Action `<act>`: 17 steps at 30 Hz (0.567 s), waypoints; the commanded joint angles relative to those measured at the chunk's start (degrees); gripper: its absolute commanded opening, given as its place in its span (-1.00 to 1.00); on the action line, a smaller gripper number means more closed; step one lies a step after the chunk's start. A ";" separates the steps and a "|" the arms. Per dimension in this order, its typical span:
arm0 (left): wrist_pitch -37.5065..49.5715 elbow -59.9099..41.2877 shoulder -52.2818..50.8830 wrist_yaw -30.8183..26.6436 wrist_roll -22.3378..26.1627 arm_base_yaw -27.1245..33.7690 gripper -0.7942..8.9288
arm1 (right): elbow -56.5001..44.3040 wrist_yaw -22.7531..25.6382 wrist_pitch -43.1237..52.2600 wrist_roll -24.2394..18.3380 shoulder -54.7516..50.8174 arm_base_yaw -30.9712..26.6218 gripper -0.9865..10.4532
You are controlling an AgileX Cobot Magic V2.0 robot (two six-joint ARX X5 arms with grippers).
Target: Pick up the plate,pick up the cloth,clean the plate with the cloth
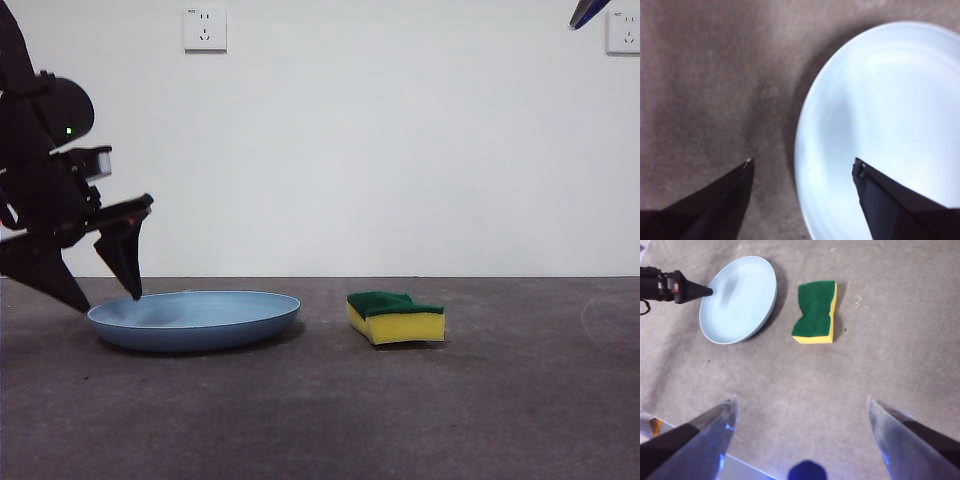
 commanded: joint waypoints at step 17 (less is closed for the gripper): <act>-0.02 -0.17 2.12 -0.09 3.34 -2.08 -0.85 | 0.09 -0.02 2.73 0.33 0.24 0.26 -0.07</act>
